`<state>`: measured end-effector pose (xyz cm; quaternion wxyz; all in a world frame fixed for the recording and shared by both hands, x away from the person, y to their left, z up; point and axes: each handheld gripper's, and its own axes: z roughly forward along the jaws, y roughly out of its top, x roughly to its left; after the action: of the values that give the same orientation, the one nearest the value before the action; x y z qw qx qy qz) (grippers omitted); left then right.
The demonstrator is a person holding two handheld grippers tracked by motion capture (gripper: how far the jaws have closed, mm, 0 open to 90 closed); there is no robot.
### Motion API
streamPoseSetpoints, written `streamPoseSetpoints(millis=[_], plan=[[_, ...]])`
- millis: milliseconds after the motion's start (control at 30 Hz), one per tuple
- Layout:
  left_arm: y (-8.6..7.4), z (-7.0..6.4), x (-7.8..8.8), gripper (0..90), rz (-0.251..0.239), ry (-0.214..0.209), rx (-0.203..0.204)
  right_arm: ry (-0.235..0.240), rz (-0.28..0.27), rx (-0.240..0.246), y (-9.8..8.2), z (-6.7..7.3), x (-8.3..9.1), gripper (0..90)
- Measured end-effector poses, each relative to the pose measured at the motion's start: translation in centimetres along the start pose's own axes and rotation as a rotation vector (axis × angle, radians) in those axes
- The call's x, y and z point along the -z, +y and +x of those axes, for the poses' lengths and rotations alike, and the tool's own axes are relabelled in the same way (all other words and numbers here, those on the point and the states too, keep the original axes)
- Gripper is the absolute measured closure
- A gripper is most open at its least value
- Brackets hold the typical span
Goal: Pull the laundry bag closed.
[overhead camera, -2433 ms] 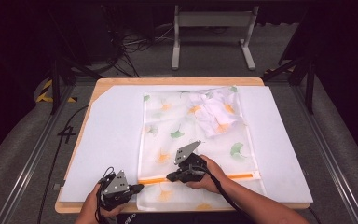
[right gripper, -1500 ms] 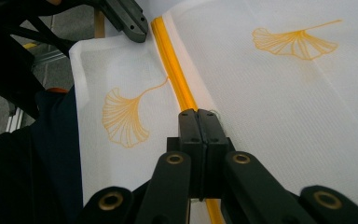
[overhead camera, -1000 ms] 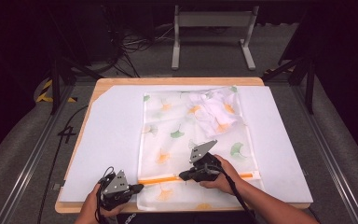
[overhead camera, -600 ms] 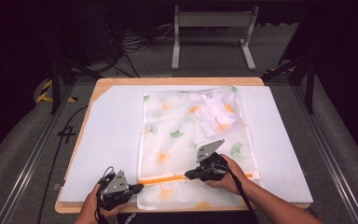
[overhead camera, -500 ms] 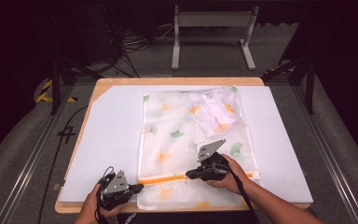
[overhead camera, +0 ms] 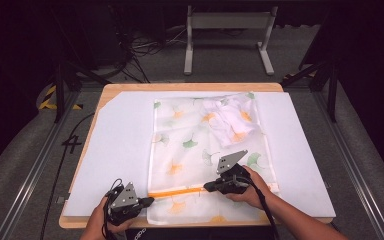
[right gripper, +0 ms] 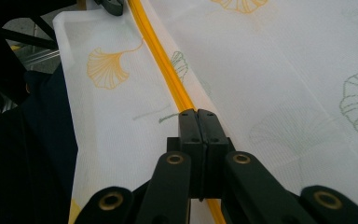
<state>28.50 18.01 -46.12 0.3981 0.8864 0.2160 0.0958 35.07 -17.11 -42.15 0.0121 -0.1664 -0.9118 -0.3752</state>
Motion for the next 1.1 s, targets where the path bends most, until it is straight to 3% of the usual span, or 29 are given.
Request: streamPoseSetpoints(millis=[1100], plan=[[0.0, 0.0, 0.0, 90.0, 0.0, -0.001, 0.0, -0.018, -0.022, -0.03, -1.4, -0.4, 2.1, 90.0]])
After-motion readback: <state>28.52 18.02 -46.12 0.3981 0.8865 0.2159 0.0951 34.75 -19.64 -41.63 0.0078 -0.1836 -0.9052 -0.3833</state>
